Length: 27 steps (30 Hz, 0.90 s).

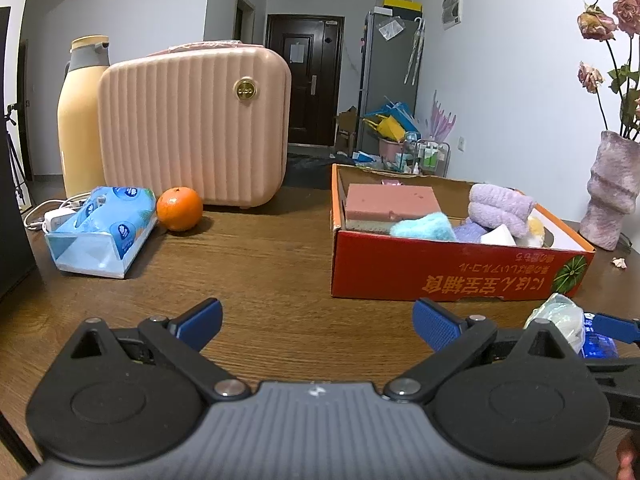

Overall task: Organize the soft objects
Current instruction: 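Move the right tool to the clear plastic bag on the table, then close the right tool on the clear plastic bag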

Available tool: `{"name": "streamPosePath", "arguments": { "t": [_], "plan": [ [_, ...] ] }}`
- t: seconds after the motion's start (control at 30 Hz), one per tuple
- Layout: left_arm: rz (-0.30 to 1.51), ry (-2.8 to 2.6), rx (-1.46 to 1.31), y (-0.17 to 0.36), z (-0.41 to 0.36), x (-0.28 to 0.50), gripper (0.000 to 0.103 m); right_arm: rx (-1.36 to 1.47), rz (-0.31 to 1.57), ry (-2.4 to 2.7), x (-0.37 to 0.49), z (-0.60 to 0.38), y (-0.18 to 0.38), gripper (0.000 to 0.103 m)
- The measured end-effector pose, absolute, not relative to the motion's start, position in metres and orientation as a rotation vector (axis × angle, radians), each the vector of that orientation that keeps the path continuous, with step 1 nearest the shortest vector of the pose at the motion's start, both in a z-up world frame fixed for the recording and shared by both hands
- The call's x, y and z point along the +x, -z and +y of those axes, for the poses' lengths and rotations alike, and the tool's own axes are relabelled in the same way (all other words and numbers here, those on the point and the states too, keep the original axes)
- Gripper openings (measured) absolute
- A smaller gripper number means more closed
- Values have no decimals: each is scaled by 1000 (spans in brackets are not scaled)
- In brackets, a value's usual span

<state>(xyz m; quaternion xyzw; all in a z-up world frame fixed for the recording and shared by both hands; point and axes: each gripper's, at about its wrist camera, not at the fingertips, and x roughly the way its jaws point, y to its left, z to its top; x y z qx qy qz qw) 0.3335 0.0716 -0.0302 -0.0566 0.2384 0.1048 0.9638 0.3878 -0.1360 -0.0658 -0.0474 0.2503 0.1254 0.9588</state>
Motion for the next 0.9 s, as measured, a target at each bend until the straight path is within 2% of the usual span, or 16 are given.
{"name": "streamPosePath", "arguments": {
  "t": [0.1, 0.2, 0.27, 0.3, 0.33, 0.43, 0.9],
  "plan": [
    [491, -212, -117, 32, 75, 335, 103, -91, 536, -258, 395, -133, 69, 73],
    [500, -211, -123, 33, 78, 337, 103, -87, 567, -267, 401, -132, 72, 53],
    [508, -211, -126, 34, 79, 338, 103, -82, 578, -271, 402, -133, 73, 50],
    [510, -210, -127, 35, 79, 338, 103, -78, 579, -273, 401, -133, 73, 43],
    [512, -208, -127, 35, 79, 338, 103, -74, 577, -276, 401, -134, 73, 41],
    [512, -208, -124, 35, 78, 338, 103, -70, 566, -277, 398, -136, 72, 38],
    [509, -205, -100, 37, 69, 340, 103, -19, 469, -281, 386, -148, 58, 38]
  ]
}}
